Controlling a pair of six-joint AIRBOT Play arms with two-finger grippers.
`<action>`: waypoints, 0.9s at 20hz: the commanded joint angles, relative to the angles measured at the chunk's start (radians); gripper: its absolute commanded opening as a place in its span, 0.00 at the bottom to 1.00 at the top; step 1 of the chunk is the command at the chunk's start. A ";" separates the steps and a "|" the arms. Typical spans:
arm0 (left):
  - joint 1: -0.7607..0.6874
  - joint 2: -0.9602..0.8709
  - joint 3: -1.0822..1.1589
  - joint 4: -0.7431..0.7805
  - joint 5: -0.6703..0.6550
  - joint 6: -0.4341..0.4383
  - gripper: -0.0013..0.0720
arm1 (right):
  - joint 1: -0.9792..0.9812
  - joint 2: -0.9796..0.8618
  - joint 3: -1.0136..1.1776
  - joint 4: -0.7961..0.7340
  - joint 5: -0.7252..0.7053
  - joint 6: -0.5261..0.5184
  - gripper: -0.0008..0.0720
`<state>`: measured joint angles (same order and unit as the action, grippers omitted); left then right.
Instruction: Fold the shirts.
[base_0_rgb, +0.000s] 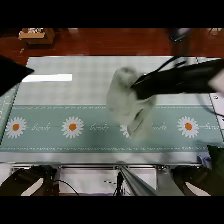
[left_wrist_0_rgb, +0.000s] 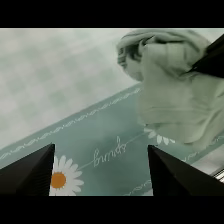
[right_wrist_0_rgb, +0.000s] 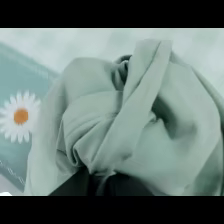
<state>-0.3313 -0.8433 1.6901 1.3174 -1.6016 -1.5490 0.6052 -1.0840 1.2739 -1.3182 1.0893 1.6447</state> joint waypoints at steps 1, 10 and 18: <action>0.000 0.002 -0.122 0.007 -0.022 0.000 0.98 | 0.161 -0.215 -0.084 -0.069 -0.149 0.094 0.05; 0.000 0.002 -0.547 0.006 0.140 0.023 0.84 | 0.021 -0.238 -0.037 -0.117 -0.019 0.016 0.68; 0.006 0.002 -1.125 -0.139 0.481 0.034 0.86 | -0.465 -0.041 -0.078 -0.275 0.239 -0.138 0.69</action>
<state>-0.3294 -0.8421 0.7376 1.2484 -1.2602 -1.5139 0.3122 -1.1606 1.2194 -1.6459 1.2568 1.5742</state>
